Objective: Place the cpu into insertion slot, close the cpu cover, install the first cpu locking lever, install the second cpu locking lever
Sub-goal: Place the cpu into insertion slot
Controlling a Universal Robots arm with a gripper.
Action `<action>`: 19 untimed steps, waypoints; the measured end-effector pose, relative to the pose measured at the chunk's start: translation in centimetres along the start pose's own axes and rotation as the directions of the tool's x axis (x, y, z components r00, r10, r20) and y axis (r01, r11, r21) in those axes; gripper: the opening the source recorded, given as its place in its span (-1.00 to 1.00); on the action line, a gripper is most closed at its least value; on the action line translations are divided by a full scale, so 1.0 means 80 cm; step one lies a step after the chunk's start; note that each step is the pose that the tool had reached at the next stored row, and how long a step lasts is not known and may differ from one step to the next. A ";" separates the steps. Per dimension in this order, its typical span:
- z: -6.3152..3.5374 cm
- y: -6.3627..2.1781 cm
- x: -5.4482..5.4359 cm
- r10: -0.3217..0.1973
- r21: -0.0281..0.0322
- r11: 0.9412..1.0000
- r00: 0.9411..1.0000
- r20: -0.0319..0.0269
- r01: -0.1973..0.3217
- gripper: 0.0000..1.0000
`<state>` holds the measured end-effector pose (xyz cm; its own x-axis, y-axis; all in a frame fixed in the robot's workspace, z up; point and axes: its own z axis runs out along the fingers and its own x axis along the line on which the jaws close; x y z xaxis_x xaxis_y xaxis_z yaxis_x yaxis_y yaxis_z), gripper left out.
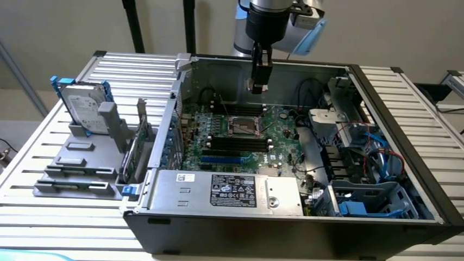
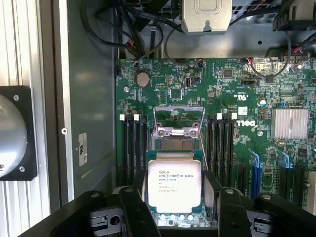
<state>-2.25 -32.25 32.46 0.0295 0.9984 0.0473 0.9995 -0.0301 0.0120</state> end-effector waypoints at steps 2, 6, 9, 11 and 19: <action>0.001 0.000 -0.001 0.000 0.000 1.000 1.000 0.000 0.000 0.09; 0.004 -0.001 -0.005 -0.006 0.000 1.000 1.000 0.000 0.006 0.09; 0.007 -0.001 -0.008 -0.014 0.000 1.000 1.000 0.000 0.014 0.09; 0.009 -0.002 -0.011 -0.023 0.001 1.000 1.000 0.000 0.023 0.09; 0.022 -0.011 -0.017 -0.042 0.002 0.999 0.999 -0.001 0.042 0.09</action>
<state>-3.15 -33.52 30.64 -0.0126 0.9988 0.0475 0.9999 0.0120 0.0122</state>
